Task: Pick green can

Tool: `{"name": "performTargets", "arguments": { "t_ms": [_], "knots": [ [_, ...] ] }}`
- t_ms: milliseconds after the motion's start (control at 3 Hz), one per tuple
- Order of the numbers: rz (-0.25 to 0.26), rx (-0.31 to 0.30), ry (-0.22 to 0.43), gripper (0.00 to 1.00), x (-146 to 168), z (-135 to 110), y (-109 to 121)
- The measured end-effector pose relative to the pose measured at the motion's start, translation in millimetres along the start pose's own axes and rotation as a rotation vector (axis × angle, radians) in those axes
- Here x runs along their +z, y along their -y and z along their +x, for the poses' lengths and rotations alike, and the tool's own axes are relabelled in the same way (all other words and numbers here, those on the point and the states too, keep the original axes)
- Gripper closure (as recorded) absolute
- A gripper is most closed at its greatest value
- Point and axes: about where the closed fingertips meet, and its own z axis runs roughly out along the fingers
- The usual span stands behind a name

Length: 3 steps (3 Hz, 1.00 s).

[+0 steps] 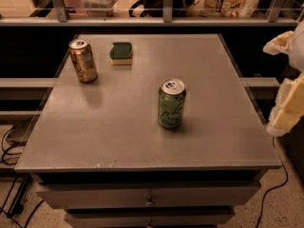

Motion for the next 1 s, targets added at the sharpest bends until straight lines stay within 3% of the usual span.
{"name": "performTargets", "arguments": {
  "t_ms": [333, 667, 1000],
  "knots": [
    [-0.019, -0.070, 0.136, 0.00, 7.6, -12.8, -10.8],
    [-0.020, -0.123, 0.247, 0.00, 25.9, -40.7, -19.6],
    [-0.026, -0.143, 0.281, 0.00, 39.2, -60.7, -18.6]
  ]
}}
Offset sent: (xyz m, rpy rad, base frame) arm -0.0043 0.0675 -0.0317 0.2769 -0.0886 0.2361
